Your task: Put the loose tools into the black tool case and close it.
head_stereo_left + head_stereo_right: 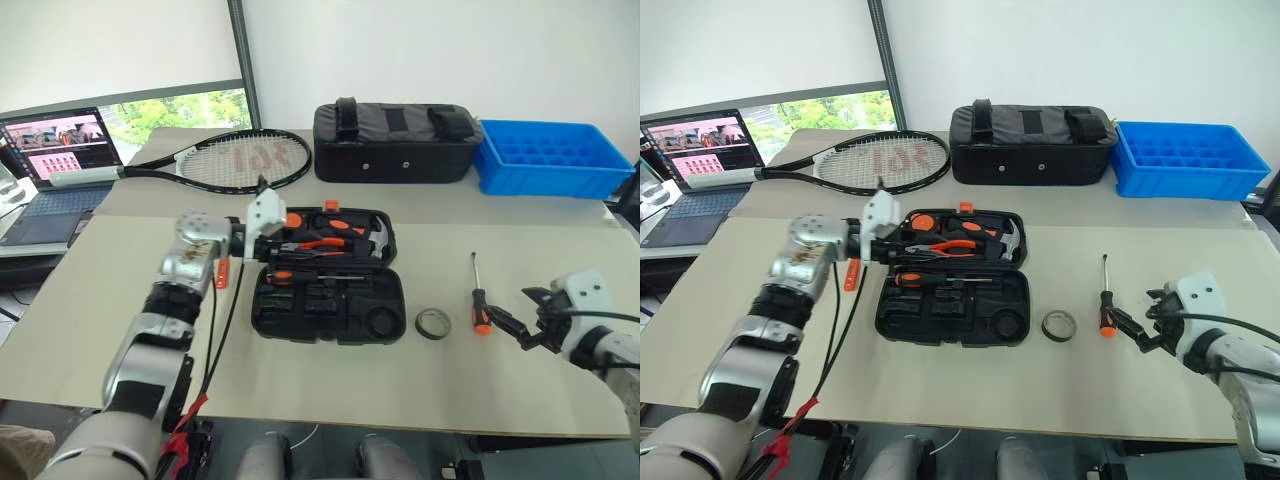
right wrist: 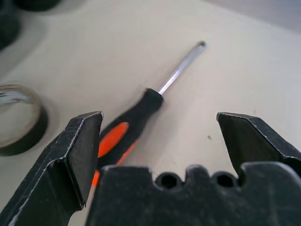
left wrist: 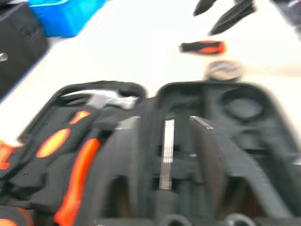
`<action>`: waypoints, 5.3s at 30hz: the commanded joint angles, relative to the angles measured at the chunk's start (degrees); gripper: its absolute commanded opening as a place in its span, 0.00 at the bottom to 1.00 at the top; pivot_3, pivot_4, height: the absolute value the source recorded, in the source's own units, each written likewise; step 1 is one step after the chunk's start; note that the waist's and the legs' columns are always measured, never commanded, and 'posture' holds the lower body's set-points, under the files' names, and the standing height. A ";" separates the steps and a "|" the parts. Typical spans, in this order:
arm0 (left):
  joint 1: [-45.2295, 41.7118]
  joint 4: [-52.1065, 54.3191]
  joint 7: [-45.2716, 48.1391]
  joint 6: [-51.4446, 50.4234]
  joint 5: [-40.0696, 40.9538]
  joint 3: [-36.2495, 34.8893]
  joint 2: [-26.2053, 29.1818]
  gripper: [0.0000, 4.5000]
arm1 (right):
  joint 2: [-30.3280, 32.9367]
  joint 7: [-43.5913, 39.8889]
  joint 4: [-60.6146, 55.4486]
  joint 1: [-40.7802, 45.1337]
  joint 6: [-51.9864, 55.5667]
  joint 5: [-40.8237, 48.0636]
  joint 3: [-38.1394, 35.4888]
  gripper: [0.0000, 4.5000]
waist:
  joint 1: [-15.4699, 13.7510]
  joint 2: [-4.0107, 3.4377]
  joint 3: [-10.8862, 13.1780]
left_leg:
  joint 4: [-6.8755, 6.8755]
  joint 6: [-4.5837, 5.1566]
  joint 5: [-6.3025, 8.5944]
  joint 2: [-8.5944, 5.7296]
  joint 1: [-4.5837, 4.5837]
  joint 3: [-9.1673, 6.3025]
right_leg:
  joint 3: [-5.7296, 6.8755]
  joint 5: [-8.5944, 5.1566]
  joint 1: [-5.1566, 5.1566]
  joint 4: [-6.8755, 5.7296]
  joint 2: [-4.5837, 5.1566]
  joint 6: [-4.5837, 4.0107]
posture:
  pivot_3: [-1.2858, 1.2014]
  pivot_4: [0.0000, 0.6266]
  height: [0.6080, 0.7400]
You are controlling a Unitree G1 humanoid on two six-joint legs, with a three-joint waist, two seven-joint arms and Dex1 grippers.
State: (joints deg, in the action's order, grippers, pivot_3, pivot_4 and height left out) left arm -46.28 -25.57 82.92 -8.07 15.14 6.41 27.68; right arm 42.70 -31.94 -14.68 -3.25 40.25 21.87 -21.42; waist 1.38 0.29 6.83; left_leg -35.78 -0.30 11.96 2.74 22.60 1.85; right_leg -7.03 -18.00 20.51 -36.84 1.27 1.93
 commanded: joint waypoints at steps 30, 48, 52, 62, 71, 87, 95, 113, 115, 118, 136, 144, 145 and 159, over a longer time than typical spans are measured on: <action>19.44 36.83 -6.49 -24.00 12.82 -11.96 20.95 1.00 | 0.90 1.33 2.76 22.32 -1.75 -7.99 17.17 0.14 | 1.93 0.05 0.23 | 0.06 0.01 0.00 0.11 -0.12 -0.15 | -0.01 -0.20 -0.03 0.05 -0.10 0.26 | 0.52 0.24 0.76; 39.68 51.57 -15.93 -30.28 21.20 -26.25 25.63 1.00 | -6.33 -37.53 33.52 45.27 -42.56 -16.74 41.05 0.14 | 1.05 0.30 0.45 | 0.15 0.00 0.00 0.11 -0.31 -0.15 | 0.21 -0.03 -0.11 0.03 0.09 -0.20 | 0.52 0.24 0.76; 40.34 52.57 -17.31 -30.36 22.07 -26.35 25.98 1.00 | -8.23 -39.12 39.70 48.03 -47.16 -19.70 42.12 0.14 | 1.12 0.31 0.45 | 0.19 0.00 0.00 0.13 -0.34 -0.14 | 0.25 -0.01 -0.10 -0.02 0.09 -0.27 | 0.52 0.24 0.76; 38.52 51.20 -18.22 -29.58 22.49 -23.88 26.90 1.00 | -11.56 -39.95 40.28 48.73 -45.19 -19.72 40.54 0.36 | 1.18 0.30 0.45 | 0.22 0.00 0.00 0.13 -0.41 -0.15 | 0.27 -0.02 -0.11 -0.12 0.09 -0.33 | 0.52 0.24 0.76; 34.59 48.45 -17.19 -28.29 22.00 -20.64 27.47 1.00 | -10.18 -36.92 35.51 47.27 -33.68 -16.12 33.87 0.99 | 1.13 0.30 0.45 | 0.24 0.00 0.00 0.11 -0.42 -0.15 | 0.27 -0.04 -0.10 -0.16 0.09 -0.36 | 0.52 0.24 0.76; 32.04 46.93 -14.57 -28.04 21.97 -18.74 28.63 1.00 | -18.93 -35.88 39.73 40.83 -40.14 -10.33 29.36 0.03 | 1.23 0.33 0.47 | 0.43 -0.02 -0.01 0.11 -0.45 -0.14 | 0.26 -0.05 -0.04 -0.14 0.05 -0.36 | 0.52 0.24 0.76; 32.62 46.92 -14.31 -27.85 21.77 -19.24 29.10 1.00 | -17.61 -36.28 45.56 41.17 -44.89 -18.02 34.62 0.01 | 1.34 0.33 0.47 | 0.45 -0.02 -0.01 0.12 -0.49 -0.14 | 0.25 -0.06 -0.04 -0.15 0.03 -0.38 | 0.52 0.24 0.76; 35.86 43.79 -20.47 -26.28 19.36 -21.28 25.53 1.00 | -17.83 -32.27 43.14 41.59 -45.91 -17.30 32.97 0.01 | 1.33 0.44 0.44 | 0.45 -0.04 -0.02 0.14 -0.83 -0.13 | 0.24 -0.06 -0.31 -0.21 0.05 -0.39 | 0.52 0.24 0.76; 36.46 42.81 -23.29 -25.69 17.51 -20.82 24.46 1.00 | -17.65 -34.11 40.89 41.61 -44.38 -13.25 30.55 0.01 | 1.29 0.43 0.47 | 0.45 -0.04 -0.02 0.14 -0.75 -0.13 | 0.24 -0.06 -0.25 -0.22 0.05 -0.40 | 0.52 0.24 0.76; 36.32 41.31 -28.69 -23.24 12.27 -19.05 22.76 1.00 | -17.27 -35.08 37.93 41.68 -40.19 -9.10 27.83 0.01 | 1.24 0.43 0.48 | 0.45 -0.04 -0.02 0.14 -0.62 -0.15 | 0.25 -0.05 -0.14 -0.22 0.06 -0.41 | 0.52 0.24 0.76; 22.51 31.48 -70.99 -39.22 -1.77 -15.46 -3.50 1.00 | -0.88 -48.82 29.17 37.40 -32.07 3.27 17.65 0.98 | 0.12 0.46 0.49 | 0.55 -0.04 -0.02 0.03 -0.49 -0.23 | 0.31 -0.03 -0.19 0.00 0.12 -0.39 | 0.52 0.24 0.76; 20.28 26.34 -76.25 -42.12 -3.89 -14.91 -8.15 1.00 | 2.39 -51.31 33.44 38.97 -33.91 2.68 16.16 0.98 | -0.35 0.46 0.49 | 0.55 -0.06 -0.03 -0.04 -0.48 -0.23 | 0.30 -0.03 -0.21 0.03 0.17 -0.39 | 0.52 0.24 0.76; 20.18 25.96 -76.73 -42.53 -3.71 -15.46 -8.76 1.00 | 2.61 -51.45 33.59 39.10 -33.94 2.85 15.97 0.98 | -0.39 0.46 0.49 | 0.55 -0.06 -0.03 -0.03 -0.46 -0.23 | 0.31 -0.03 -0.20 0.05 0.17 -0.39 | 0.52 0.24 0.76; 20.36 24.56 -78.90 -39.28 -4.41 -18.36 -11.98 0.15 | 4.39 -50.58 35.36 38.84 -35.90 2.06 15.01 1.00 | -0.62 0.43 0.48 | 0.55 -0.14 -0.08 -0.08 -0.50 -0.22 | 0.31 -0.03 -0.27 0.06 0.22 -0.38 | 0.52 0.24 0.76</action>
State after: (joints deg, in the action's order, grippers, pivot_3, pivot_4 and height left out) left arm -25.75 -1.04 4.81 -51.03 11.11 -10.76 15.99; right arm 46.11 -83.20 22.07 35.11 5.23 23.28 -3.90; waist 0.77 0.72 7.31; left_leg -35.23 -0.48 11.87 2.66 22.10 1.63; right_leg -6.71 -18.03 20.24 -36.77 1.50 1.54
